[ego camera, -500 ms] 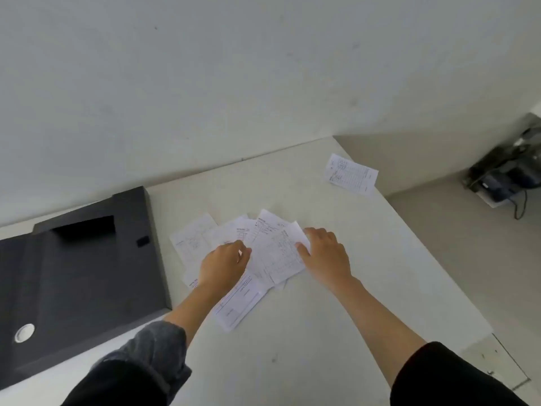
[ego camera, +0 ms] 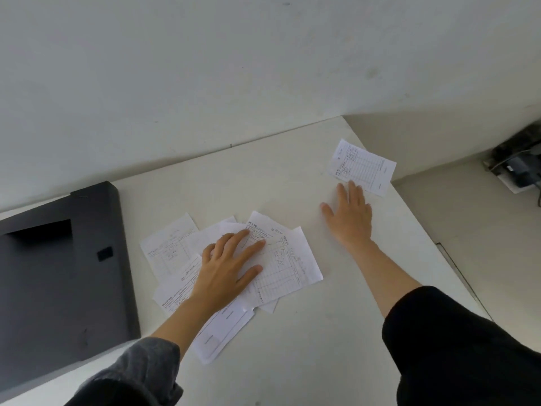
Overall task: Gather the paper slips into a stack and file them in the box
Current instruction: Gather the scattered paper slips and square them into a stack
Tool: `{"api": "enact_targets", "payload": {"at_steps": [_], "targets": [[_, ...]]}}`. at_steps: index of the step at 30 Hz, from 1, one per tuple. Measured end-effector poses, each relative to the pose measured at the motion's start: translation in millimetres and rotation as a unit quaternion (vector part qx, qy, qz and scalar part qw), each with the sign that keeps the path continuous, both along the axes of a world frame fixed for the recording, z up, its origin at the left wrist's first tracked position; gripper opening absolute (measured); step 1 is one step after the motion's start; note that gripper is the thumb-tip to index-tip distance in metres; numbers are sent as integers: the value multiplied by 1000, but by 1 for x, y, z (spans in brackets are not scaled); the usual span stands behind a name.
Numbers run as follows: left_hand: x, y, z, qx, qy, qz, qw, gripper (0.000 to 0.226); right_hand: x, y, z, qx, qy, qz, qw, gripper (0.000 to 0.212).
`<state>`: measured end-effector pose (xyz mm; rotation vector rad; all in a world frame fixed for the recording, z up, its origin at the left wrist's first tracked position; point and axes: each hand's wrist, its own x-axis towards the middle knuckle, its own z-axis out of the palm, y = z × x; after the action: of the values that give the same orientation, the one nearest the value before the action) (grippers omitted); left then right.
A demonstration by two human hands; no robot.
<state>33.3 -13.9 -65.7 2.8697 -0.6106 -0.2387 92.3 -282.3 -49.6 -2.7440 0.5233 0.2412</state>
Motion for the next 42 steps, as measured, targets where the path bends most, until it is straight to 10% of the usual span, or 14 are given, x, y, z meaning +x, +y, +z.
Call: {"api": "enact_targets", "payload": {"at_steps": [22,30,42], "targets": [[-1,-1,-5,-59,20,55,997,69,-63,54,3,-11,-147,-40,988,30],[-5,4,-5,-102,38,70,992,65,-67,39,11,104,-14,-194,975,75],[-9,-6,-9,-155,32,108,981,49,-83,81,9,69,-29,-191,979,58]]}}
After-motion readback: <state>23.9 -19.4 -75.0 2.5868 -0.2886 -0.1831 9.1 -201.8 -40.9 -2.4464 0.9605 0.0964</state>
